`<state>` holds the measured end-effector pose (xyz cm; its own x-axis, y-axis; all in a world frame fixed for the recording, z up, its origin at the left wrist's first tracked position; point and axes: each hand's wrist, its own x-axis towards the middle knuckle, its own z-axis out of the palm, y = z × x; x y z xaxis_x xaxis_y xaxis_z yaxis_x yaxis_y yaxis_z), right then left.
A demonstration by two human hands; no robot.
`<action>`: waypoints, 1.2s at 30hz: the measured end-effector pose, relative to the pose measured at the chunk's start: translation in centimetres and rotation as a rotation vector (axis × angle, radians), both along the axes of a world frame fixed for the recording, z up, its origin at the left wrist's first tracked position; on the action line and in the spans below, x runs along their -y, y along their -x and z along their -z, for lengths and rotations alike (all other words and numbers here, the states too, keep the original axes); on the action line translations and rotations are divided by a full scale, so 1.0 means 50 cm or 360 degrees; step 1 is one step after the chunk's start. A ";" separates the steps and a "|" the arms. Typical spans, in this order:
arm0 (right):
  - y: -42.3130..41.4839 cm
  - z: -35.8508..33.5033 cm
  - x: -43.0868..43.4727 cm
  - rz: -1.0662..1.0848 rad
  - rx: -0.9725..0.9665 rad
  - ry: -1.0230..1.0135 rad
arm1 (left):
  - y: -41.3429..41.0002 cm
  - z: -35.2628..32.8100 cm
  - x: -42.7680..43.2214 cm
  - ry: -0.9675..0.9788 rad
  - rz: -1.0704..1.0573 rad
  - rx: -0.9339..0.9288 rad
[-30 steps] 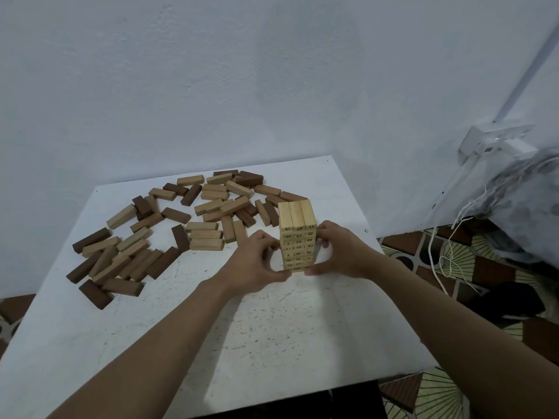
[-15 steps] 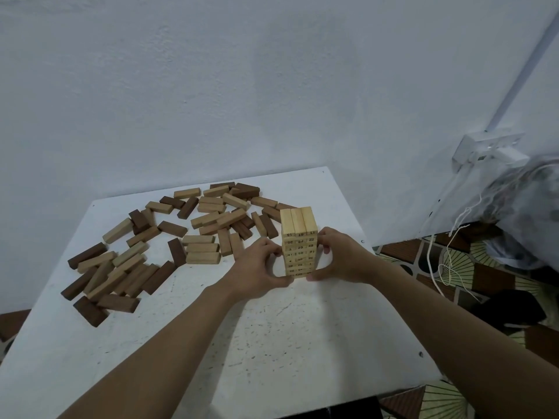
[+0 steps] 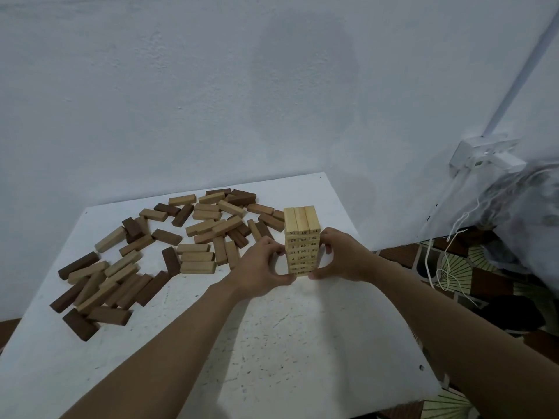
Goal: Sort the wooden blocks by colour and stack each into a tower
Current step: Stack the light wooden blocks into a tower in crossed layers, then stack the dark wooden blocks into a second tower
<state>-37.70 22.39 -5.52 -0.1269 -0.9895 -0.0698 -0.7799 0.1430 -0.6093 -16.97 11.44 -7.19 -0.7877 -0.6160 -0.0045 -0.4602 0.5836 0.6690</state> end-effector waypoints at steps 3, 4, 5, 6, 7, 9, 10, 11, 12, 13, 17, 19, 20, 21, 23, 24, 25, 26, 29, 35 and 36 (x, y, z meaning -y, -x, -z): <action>0.005 -0.002 0.004 0.0015 -0.0005 -0.0010 | 0.005 -0.005 0.002 -0.0006 -0.0003 0.0011; 0.006 -0.003 0.005 0.0016 -0.0005 -0.0010 | 0.006 -0.007 0.003 0.0000 -0.0001 0.0025; 0.006 -0.002 0.006 0.0017 -0.0007 -0.0014 | 0.006 -0.007 0.004 0.0006 0.0003 0.0035; 0.005 -0.002 0.006 0.0018 -0.0010 -0.0016 | 0.006 -0.008 0.004 0.0010 0.0003 0.0040; 0.004 -0.002 0.005 0.0022 -0.0013 -0.0020 | 0.005 -0.007 0.004 0.0017 0.0004 0.0039; 0.004 0.000 0.003 0.0036 -0.0008 -0.0021 | 0.004 -0.007 0.002 0.0030 0.0005 0.0035; 0.003 0.000 0.001 0.0045 -0.0006 -0.0016 | 0.003 -0.007 0.002 0.0040 0.0008 0.0035; 0.002 0.001 -0.001 0.0055 -0.0007 -0.0014 | 0.003 -0.007 0.002 0.0049 0.0010 0.0039; 0.002 0.002 -0.003 0.0065 -0.0010 -0.0012 | 0.002 -0.008 0.001 0.0053 0.0009 0.0043; 0.001 0.004 -0.005 0.0075 -0.0011 -0.0009 | 0.000 -0.009 0.001 0.0050 0.0006 0.0053; -0.012 0.007 -0.028 0.0176 0.0024 0.0013 | -0.022 -0.012 -0.004 0.0077 0.0006 0.0129; -0.023 0.010 -0.046 0.0257 0.0066 0.0058 | -0.042 -0.012 -0.005 0.0051 -0.0018 0.0124; -0.029 0.012 -0.055 0.0293 0.0090 0.0080 | -0.052 -0.013 -0.006 0.0038 -0.0032 0.0118; -0.037 0.013 -0.065 0.0323 0.0111 0.0099 | -0.064 -0.012 -0.007 0.0041 -0.0036 0.0111; -0.052 0.014 -0.082 0.0399 0.0144 0.0152 | -0.090 -0.012 -0.010 0.0044 -0.0011 0.0054; -0.059 0.015 -0.089 0.0441 0.0161 0.0187 | -0.101 -0.011 -0.010 0.0038 -0.0001 0.0004; -0.071 0.012 -0.100 0.0484 0.0167 0.0215 | -0.116 -0.012 -0.014 0.0032 0.0001 -0.0044; -0.080 0.012 -0.108 0.0526 0.0175 0.0254 | -0.129 -0.013 -0.016 0.0029 -0.0007 -0.0081; -0.117 0.008 -0.136 0.0590 0.0143 0.0281 | -0.173 -0.015 -0.022 0.0085 -0.0053 -0.0195; -0.235 0.000 -0.146 0.0274 0.0183 0.0199 | -0.267 -0.001 -0.023 0.0309 -0.0295 -0.0331; -0.262 -0.001 -0.137 0.0206 0.0220 0.0204 | -0.290 0.004 -0.022 0.0386 -0.0335 -0.0336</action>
<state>-24.62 29.25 -5.47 -0.2515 -0.9674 0.0298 -0.6678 0.1512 -0.7288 -2.45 12.54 -7.38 -0.6118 -0.7277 0.3100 -0.4539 0.6440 0.6158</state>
